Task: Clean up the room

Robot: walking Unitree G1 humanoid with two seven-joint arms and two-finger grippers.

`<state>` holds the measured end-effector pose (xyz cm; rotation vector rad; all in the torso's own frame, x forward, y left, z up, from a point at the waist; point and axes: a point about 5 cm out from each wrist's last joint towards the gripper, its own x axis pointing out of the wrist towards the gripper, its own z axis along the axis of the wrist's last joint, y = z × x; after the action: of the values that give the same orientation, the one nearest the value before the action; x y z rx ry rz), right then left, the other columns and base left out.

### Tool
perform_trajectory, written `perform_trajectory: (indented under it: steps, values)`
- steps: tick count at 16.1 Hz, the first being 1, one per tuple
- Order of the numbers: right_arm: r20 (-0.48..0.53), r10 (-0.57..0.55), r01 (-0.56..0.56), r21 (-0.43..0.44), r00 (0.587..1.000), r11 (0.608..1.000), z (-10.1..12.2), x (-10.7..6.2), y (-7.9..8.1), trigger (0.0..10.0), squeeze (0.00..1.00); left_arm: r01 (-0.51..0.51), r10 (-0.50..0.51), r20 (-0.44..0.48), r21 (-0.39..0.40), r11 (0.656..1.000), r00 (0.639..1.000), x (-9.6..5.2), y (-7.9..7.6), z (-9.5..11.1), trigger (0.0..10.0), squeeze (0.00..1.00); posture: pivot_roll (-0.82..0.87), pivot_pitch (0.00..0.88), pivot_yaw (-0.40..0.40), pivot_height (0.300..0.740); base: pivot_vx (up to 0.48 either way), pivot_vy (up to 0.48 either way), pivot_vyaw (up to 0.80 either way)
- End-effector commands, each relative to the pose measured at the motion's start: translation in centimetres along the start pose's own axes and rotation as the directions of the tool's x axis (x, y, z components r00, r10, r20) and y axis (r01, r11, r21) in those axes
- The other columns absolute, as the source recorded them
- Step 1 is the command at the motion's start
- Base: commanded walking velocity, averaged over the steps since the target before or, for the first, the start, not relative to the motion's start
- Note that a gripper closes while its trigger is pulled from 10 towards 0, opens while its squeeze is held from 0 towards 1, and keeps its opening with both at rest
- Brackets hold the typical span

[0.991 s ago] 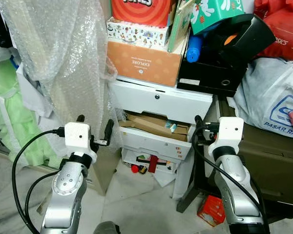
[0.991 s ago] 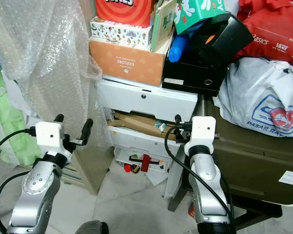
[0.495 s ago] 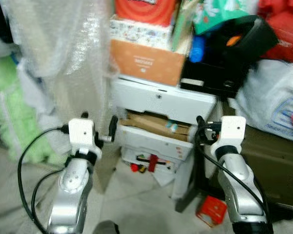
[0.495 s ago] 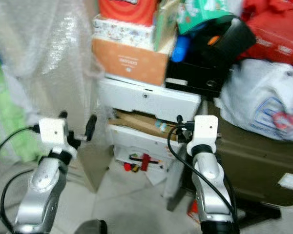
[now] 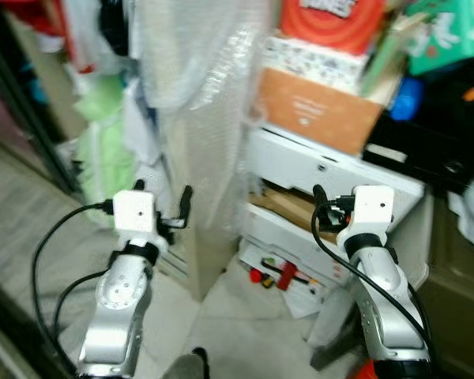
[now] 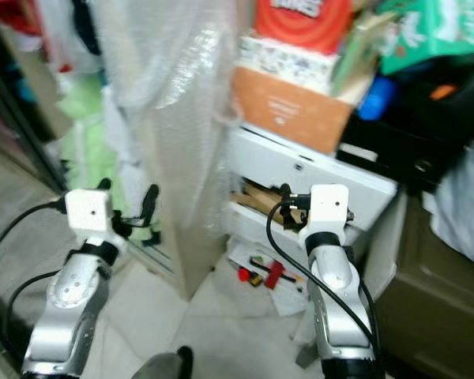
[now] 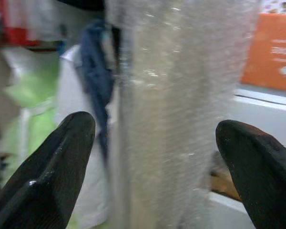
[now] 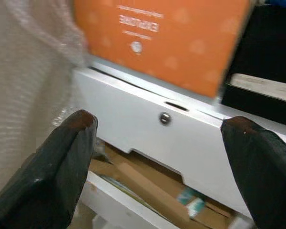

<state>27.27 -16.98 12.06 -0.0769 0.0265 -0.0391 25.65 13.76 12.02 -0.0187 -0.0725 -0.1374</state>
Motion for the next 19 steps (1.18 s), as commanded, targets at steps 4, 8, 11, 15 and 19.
perform_trajectory:
  steps: [4,8,11,15,19]
  values:
    - [-0.024,-0.019,0.020,0.017,1.000,1.000,-0.4,0.5,0.1,10.0,0.00,0.036,-0.037,-0.044,-0.008,0.999,0.998,0.5,-0.9,-0.8,10.0,0.00,0.03,0.000,0.001,0.740,0.000,0.000,0.80]
    - [-0.033,-0.024,0.025,0.048,0.999,0.999,-0.8,0.8,0.8,10.0,0.00,0.054,-0.053,-0.042,0.021,0.998,0.998,1.7,-1.1,-0.5,10.0,0.00,0.03,0.000,0.027,0.740,0.000,0.000,0.20]
    - [-0.005,-0.049,0.049,0.068,0.999,0.996,-0.4,1.2,0.8,10.0,0.00,0.052,-0.052,-0.016,0.046,0.998,0.999,1.9,-1.0,-0.6,10.0,0.00,0.01,0.000,0.032,0.740,0.000,0.000,0.00]
    - [-0.010,-0.058,0.058,0.043,0.998,0.997,-0.6,1.1,0.7,10.0,0.00,0.007,-0.005,-0.039,0.053,0.999,0.999,0.6,0.3,-0.9,10.0,0.00,0.03,0.000,0.020,0.740,0.000,0.000,0.10]
    - [-0.049,-0.096,0.096,-0.001,0.994,0.995,-1.5,-1.9,-1.7,10.0,0.00,-0.040,0.051,-0.100,0.106,0.994,0.994,-2.9,2.9,-1.9,10.0,0.00,0.03,0.000,0.014,0.740,0.000,0.000,0.23]
